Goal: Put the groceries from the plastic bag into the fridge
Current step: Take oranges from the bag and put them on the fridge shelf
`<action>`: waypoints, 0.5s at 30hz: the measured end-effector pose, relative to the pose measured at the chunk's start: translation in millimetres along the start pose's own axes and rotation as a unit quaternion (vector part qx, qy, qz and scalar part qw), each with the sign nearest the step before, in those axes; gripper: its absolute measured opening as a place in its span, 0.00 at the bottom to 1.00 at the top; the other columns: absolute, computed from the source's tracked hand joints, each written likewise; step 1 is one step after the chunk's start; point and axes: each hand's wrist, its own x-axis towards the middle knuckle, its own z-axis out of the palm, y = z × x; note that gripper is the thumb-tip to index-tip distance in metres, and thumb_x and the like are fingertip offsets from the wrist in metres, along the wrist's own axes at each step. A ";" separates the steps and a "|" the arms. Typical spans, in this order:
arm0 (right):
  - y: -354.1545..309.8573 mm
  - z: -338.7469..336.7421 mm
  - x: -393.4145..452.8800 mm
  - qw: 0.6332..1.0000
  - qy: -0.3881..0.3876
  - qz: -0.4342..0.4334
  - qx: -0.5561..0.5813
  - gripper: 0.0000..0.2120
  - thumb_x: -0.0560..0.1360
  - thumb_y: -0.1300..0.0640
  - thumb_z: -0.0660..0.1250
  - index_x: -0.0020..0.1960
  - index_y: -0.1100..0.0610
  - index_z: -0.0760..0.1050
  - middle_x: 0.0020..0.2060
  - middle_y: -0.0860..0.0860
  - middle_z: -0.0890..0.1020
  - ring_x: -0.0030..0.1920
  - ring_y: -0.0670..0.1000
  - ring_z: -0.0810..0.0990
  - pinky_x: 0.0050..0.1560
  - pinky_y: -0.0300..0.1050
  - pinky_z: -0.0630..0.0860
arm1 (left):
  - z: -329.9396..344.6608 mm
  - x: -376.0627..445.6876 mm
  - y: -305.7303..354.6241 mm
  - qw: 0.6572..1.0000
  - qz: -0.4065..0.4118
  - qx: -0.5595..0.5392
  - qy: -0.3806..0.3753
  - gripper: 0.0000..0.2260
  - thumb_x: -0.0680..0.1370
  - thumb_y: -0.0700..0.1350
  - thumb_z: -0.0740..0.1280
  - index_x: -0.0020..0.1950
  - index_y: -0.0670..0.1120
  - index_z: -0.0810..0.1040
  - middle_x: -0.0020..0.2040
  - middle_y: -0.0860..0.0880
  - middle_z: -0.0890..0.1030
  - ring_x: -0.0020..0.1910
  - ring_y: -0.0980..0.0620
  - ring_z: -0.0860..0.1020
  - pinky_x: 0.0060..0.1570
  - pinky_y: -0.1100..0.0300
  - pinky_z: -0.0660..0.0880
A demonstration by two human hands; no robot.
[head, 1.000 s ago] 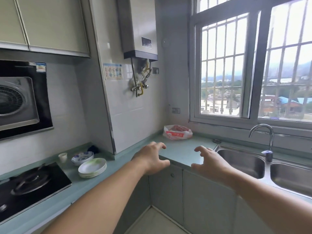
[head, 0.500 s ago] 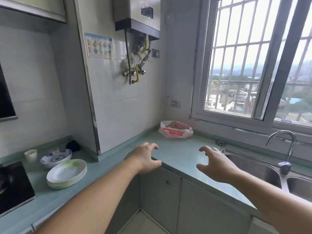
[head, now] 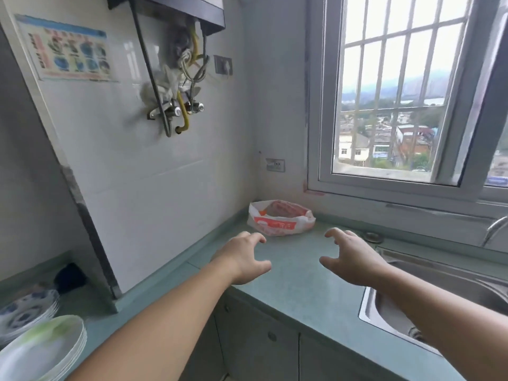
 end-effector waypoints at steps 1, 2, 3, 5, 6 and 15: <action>7.8 0.2 20.3 1.000 0.003 0.000 0.010 0.28 0.73 0.47 0.67 0.70 0.50 0.64 0.60 0.51 0.72 0.57 0.52 0.75 0.57 0.47 0.74 | 2.9 19.1 2.7 1.000 -0.003 0.002 -0.001 0.26 0.72 0.57 0.66 0.69 0.56 0.68 0.68 0.53 0.69 0.66 0.52 0.70 0.63 0.50 0.72; 15.7 -0.4 41.4 1.000 0.005 0.000 0.019 0.28 0.72 0.47 0.67 0.70 0.50 0.65 0.59 0.51 0.73 0.57 0.52 0.75 0.57 0.48 0.75 | 4.8 39.0 5.8 1.000 -0.005 0.002 -0.002 0.25 0.72 0.57 0.66 0.69 0.56 0.68 0.68 0.53 0.69 0.66 0.52 0.70 0.63 0.50 0.72; 22.6 -1.7 62.4 1.000 0.003 0.001 0.028 0.28 0.72 0.47 0.67 0.70 0.50 0.65 0.60 0.51 0.73 0.58 0.53 0.75 0.57 0.47 0.75 | 5.7 59.2 8.8 1.000 -0.006 0.001 -0.002 0.25 0.72 0.56 0.66 0.69 0.56 0.69 0.68 0.52 0.70 0.66 0.52 0.70 0.63 0.51 0.71; 35.3 -3.4 101.1 0.999 -0.005 0.000 0.034 0.27 0.73 0.48 0.68 0.69 0.50 0.65 0.62 0.52 0.73 0.60 0.53 0.74 0.56 0.45 0.74 | 7.6 95.4 13.8 1.000 -0.009 0.002 -0.004 0.24 0.72 0.56 0.66 0.68 0.56 0.69 0.68 0.52 0.70 0.65 0.52 0.70 0.63 0.52 0.71; 40.7 -3.6 119.9 0.999 -0.005 -0.003 0.032 0.27 0.73 0.48 0.68 0.69 0.50 0.65 0.62 0.52 0.73 0.60 0.53 0.74 0.56 0.45 0.74 | 9.1 111.7 14.8 1.000 -0.012 0.000 -0.002 0.24 0.73 0.56 0.66 0.68 0.56 0.69 0.68 0.52 0.70 0.65 0.52 0.70 0.62 0.52 0.72; 65.7 25.4 250.3 0.999 -0.027 -0.003 0.036 0.21 0.72 0.48 0.65 0.64 0.50 0.69 0.57 0.51 0.75 0.56 0.53 0.75 0.53 0.47 0.75 | 31.4 239.9 -5.6 0.999 -0.027 -0.008 -0.025 0.25 0.73 0.56 0.67 0.69 0.55 0.69 0.68 0.52 0.70 0.64 0.51 0.72 0.62 0.52 0.72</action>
